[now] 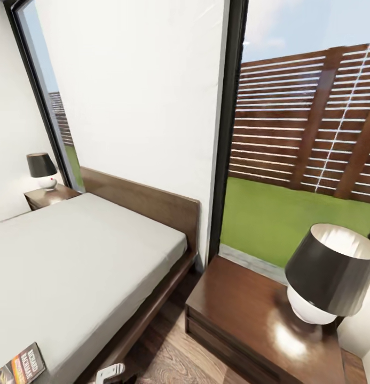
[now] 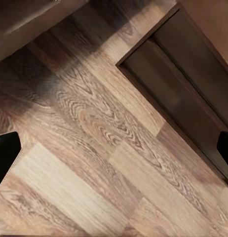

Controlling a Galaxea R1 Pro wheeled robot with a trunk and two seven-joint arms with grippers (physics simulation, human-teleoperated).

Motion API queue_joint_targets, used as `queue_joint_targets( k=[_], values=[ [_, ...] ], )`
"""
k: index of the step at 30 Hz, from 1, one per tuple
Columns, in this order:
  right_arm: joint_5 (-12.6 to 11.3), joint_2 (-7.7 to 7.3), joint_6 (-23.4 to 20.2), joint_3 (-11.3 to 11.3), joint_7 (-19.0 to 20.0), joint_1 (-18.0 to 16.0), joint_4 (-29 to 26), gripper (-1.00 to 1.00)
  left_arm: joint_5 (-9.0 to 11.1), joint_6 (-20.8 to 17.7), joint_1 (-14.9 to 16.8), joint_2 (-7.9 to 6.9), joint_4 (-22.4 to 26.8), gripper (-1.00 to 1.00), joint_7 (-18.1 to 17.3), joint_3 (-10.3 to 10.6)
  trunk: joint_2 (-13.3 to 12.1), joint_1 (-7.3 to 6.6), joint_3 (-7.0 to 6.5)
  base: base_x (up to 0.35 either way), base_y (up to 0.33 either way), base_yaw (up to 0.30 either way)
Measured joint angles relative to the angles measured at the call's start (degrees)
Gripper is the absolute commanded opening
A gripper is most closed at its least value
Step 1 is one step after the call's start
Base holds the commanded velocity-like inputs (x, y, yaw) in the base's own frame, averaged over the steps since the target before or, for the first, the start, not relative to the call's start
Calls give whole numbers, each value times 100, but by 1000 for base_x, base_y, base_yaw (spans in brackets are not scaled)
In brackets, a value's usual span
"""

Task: In the bedroom, move the book from the bed onto either nightstand, and place the two sandals side by side next to the bed.

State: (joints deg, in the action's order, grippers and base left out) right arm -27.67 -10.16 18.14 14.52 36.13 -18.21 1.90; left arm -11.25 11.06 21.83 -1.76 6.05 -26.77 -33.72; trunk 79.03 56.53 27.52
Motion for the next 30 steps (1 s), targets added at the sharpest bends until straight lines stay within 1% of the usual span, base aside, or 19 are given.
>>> queue_joint_targets(
  k=[14,30],
  values=[
    [1,0,0,1,0,0,-2,100,0,0,0,8,0,100,0,0,0,0,0,0,-34,289],
    [1,0,0,-1,0,0,0,100,0,0,0,9,0,100,0,1,0,0,0,0,-4,289]
  ],
)
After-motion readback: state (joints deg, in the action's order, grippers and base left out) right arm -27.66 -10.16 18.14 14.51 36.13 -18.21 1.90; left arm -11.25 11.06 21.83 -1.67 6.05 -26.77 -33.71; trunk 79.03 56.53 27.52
